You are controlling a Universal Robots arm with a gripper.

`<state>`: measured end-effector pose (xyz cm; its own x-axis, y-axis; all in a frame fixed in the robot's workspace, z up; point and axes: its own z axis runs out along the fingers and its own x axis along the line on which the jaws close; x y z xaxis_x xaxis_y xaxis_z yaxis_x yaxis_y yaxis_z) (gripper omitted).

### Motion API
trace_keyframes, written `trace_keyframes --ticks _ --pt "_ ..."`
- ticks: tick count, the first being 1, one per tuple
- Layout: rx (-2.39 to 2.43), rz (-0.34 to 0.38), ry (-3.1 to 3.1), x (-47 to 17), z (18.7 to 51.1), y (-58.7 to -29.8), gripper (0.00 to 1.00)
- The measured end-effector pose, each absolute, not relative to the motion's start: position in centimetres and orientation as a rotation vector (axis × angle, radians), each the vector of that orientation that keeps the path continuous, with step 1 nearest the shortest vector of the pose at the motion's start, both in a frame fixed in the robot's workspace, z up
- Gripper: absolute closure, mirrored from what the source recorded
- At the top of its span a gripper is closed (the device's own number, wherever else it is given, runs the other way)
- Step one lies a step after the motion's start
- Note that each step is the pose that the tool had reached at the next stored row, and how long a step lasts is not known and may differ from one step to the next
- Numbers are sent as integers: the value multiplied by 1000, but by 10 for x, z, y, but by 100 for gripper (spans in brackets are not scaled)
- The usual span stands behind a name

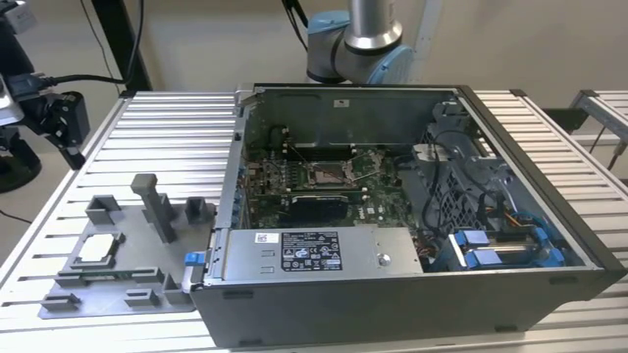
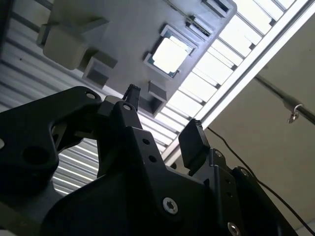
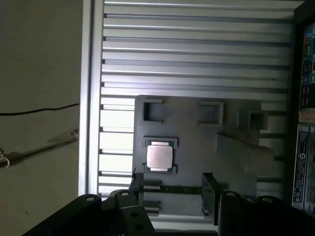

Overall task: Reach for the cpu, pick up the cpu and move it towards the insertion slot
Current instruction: 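Pick up the cpu and move it towards the insertion slot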

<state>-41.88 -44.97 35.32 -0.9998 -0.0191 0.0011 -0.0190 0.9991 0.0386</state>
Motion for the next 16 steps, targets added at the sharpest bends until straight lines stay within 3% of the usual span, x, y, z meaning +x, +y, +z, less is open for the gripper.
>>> trace_keyframes --ticks 16 --pt "30 -60 -3139 -419 345 -450 0"
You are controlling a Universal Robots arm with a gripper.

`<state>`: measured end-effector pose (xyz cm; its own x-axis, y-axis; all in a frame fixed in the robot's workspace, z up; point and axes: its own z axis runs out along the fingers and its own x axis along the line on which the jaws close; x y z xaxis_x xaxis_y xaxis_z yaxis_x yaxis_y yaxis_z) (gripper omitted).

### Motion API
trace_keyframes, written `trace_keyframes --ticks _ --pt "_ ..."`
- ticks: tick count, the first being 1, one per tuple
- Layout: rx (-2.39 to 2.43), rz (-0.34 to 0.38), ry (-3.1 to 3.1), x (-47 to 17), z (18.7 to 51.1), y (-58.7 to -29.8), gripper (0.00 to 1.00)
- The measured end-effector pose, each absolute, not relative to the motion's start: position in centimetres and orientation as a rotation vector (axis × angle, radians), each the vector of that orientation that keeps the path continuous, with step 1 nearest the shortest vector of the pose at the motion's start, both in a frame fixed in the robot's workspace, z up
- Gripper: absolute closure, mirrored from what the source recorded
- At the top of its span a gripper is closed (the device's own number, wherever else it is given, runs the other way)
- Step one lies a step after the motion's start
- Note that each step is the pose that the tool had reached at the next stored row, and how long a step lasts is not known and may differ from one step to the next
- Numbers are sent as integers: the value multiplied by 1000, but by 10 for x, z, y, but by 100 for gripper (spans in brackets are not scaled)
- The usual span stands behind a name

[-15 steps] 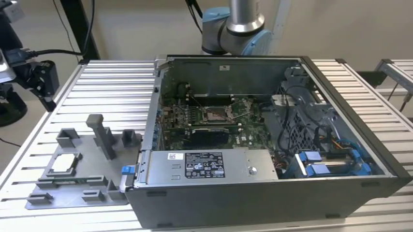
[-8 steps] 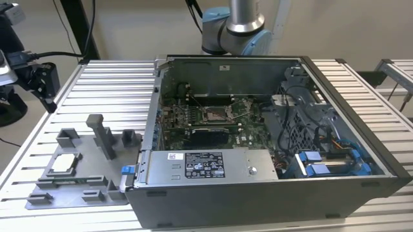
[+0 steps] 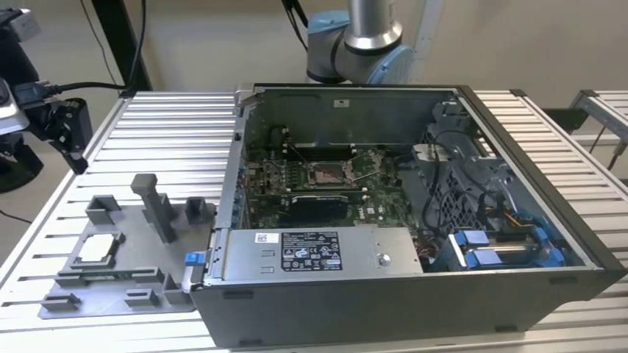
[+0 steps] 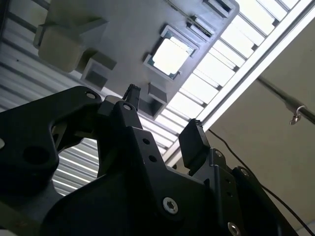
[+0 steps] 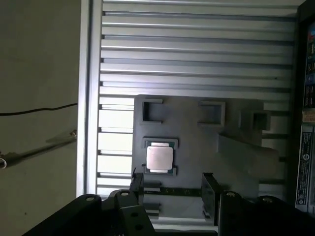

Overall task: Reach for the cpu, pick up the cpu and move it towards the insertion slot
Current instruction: 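Pick up the cpu and move it towards the insertion slot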

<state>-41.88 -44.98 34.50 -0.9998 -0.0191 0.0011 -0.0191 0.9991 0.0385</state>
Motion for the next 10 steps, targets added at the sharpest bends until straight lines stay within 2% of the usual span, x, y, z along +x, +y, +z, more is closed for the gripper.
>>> trace_keyframes --ticks 10 --pt "30 -60 -3139 -419 341 -450 0"
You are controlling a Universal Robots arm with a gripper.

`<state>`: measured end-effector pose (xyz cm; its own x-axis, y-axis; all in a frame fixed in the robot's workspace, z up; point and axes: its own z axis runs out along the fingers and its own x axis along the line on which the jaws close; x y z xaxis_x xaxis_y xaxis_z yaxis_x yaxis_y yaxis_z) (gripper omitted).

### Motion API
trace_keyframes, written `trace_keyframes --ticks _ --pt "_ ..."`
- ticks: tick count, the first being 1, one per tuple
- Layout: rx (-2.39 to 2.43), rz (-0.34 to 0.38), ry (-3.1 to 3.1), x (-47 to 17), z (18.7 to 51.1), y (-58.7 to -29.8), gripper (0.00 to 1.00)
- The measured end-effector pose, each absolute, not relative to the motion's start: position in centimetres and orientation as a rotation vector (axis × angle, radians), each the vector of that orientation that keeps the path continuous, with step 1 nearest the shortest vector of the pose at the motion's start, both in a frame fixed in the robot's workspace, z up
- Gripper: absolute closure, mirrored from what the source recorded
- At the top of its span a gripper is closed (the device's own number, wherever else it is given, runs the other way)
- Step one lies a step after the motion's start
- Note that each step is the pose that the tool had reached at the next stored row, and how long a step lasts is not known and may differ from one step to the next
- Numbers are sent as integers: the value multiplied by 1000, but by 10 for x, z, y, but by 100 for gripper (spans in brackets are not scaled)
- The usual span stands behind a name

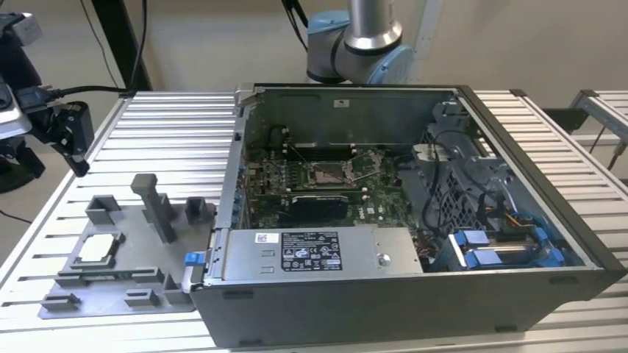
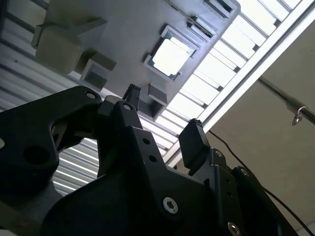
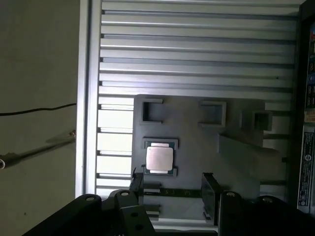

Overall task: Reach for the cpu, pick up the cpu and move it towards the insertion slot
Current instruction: 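Pick up the cpu and move it towards the insertion slot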

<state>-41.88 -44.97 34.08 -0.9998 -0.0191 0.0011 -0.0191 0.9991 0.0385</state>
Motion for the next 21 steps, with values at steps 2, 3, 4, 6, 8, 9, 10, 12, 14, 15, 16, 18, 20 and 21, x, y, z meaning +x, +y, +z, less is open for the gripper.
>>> trace_keyframes --ticks 2,3,4,6,8,9,10,12,14,15,16,18,20,21 --pt "30 -61 -3139 -419 340 -450 0" --pt "30 -61 -3139 -419 340 -450 0" --pt "30 -61 -3139 -419 339 -450 0" --pt "30 -60 -3139 -419 338 -450 0" --pt "30 -60 -3139 -419 338 -450 0" --pt "30 -61 -3139 -419 337 -450 0" --pt "30 -60 -3139 -419 337 -450 0" --pt "30 -60 -3139 -419 336 -450 0" --pt "30 -60 -3139 -419 335 -450 0" --pt "30 -61 -3139 -419 335 -450 0" --pt "30 -60 -3139 -419 334 -450 0" --pt "30 -60 -3139 -419 333 -450 0" --pt "30 -60 -3139 -419 332 -450 0" --pt "30 -60 -3139 -419 332 -450 0"
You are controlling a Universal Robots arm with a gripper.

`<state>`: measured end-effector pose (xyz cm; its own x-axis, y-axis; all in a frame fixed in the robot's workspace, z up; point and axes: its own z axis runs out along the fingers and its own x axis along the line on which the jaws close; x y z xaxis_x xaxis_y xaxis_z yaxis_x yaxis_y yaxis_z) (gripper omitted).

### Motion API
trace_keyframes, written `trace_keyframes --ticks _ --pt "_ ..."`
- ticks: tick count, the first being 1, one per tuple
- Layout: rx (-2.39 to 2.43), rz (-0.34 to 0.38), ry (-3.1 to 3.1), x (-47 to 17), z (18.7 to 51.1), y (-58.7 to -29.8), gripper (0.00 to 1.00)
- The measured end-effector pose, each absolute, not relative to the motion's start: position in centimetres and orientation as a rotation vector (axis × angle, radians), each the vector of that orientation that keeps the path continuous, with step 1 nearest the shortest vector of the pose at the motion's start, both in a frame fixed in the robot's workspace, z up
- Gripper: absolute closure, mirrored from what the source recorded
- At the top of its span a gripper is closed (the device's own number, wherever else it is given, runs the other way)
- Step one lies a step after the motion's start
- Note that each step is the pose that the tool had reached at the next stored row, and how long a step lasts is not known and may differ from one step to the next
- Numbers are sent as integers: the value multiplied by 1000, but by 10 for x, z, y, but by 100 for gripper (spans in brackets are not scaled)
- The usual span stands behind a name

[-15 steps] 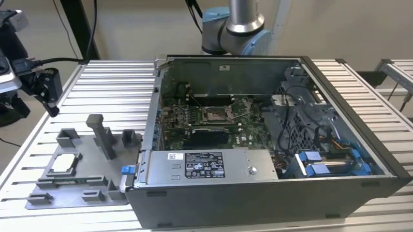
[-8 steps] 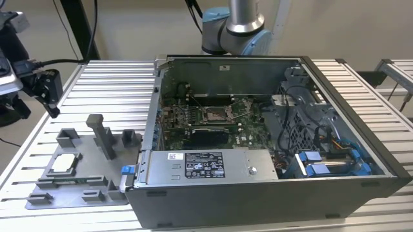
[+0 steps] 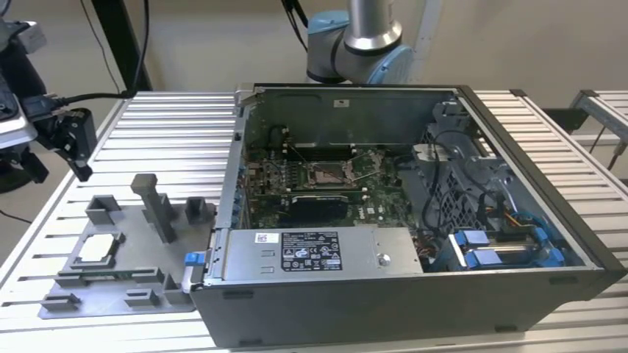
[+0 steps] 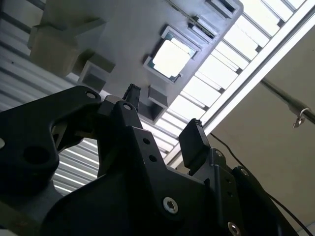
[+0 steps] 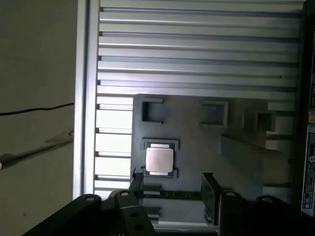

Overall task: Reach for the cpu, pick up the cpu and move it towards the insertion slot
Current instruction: 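Pick up the cpu and move it towards the insertion slot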

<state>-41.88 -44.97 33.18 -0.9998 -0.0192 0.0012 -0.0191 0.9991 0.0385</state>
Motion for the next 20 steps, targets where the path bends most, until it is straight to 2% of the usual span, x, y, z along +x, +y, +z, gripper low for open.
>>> trace_keyframes --ticks 20 --pt "30 -61 -3139 -419 320 -450 0"
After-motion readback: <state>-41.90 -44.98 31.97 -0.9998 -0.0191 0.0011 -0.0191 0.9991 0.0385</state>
